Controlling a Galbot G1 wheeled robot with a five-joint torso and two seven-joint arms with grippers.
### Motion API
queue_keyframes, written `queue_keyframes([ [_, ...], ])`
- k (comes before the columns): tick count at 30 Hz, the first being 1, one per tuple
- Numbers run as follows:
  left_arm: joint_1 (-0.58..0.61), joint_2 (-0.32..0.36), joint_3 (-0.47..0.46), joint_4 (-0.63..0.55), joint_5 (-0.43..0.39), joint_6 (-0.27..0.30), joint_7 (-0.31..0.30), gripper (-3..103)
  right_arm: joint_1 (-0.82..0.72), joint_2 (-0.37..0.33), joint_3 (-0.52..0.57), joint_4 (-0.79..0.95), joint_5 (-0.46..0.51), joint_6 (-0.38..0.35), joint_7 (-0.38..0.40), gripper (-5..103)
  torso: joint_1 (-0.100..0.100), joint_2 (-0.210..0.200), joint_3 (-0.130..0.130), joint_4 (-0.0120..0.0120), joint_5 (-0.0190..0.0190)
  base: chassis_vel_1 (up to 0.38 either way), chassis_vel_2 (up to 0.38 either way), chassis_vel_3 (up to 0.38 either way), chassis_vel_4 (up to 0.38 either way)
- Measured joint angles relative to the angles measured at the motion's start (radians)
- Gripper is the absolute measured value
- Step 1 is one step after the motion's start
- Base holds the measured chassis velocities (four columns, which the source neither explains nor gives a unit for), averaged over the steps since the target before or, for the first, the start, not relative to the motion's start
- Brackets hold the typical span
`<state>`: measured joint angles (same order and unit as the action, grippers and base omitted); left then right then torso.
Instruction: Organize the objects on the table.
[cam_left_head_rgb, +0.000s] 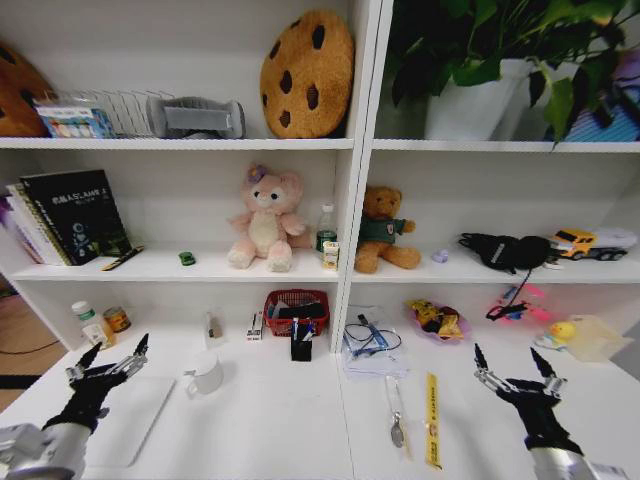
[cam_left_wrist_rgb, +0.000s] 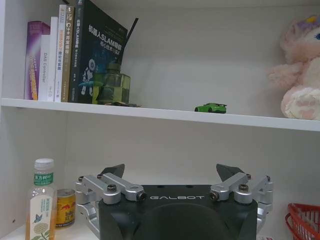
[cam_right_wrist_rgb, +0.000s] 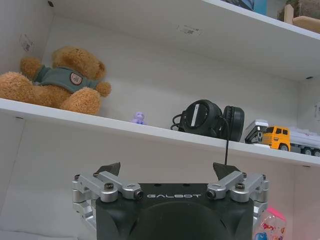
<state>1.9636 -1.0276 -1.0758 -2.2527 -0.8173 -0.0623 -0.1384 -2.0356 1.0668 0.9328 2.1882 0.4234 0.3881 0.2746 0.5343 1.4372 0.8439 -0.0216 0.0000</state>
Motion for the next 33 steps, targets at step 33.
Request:
queue_keyframes([
  [33,0.0,0.0,0.0,0.0,0.0,0.0,0.0,100,0.001,-0.001,-0.001,-0.001,0.001,-0.001,0.0,100,0.0,0.0,0.0,-0.0003,-0.0001,0.069,0.076,-0.076,-0.073],
])
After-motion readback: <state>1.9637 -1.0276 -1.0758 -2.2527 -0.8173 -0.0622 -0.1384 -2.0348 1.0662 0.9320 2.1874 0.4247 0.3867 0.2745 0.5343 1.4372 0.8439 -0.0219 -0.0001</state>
